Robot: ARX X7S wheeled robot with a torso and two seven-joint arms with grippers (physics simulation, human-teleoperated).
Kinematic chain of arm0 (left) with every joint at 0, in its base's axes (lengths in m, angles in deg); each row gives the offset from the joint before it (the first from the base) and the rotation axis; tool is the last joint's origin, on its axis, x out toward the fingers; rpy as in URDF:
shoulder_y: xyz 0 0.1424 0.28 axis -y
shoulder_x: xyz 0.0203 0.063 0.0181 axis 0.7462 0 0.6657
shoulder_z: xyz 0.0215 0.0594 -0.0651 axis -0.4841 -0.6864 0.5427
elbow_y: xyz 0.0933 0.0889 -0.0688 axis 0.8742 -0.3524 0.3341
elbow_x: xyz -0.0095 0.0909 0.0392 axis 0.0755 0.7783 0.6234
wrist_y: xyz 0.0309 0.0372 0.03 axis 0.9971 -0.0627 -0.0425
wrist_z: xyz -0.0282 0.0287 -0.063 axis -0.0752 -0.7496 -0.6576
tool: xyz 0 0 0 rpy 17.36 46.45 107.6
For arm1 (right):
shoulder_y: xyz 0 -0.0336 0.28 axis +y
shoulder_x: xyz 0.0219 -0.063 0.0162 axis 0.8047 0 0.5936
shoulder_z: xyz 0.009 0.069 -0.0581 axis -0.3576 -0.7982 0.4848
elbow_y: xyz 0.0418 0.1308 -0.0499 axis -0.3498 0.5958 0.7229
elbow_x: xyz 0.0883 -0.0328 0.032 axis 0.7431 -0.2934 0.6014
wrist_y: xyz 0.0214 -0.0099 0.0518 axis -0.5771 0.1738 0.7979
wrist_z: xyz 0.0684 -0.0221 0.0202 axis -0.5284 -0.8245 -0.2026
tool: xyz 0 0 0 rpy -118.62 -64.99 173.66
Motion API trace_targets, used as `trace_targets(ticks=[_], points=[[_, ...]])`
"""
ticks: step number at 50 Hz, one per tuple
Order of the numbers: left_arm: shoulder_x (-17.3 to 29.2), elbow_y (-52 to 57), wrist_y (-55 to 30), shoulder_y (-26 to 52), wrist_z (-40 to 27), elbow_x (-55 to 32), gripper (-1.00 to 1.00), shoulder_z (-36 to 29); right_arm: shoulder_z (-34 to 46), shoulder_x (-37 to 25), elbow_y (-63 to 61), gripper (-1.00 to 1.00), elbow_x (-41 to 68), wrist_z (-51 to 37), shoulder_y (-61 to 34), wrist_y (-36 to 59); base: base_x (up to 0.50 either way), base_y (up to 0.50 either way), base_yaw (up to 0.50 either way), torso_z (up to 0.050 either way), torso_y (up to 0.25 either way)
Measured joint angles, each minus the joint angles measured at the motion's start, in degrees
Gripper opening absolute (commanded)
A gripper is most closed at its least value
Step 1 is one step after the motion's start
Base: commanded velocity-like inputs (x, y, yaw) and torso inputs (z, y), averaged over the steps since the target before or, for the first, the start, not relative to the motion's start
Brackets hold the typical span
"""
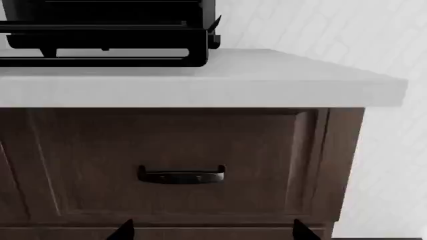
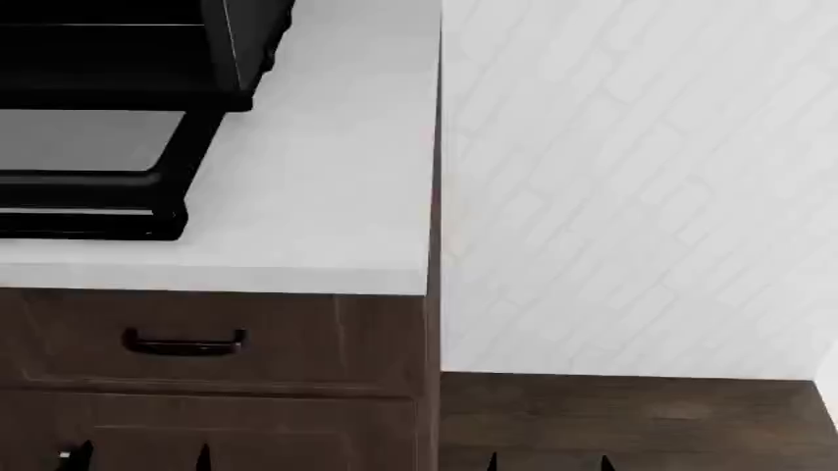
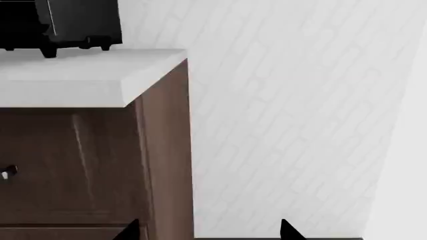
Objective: Close the toaster oven door.
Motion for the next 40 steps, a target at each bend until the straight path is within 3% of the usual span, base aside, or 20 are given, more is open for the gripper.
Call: trace_targets(ticks=[16,40], points=[[2.0,-0.6,0.5,0.1,-1.9,-1.9,1.0,-2.4,2.2,-1.9,0.2,1.0,1.4,-3.1,-0.3,0.4,0.0,0.0,0.0,0.0,0.0],[4.3,-0.9,1.4,0.1,-4.6,-3.8,1.0,-4.9,5.7,-4.4,-0.6,1.0,1.0,-6.8,-0.1,0.8,0.0,0.5,0.0,0.0,0.0]])
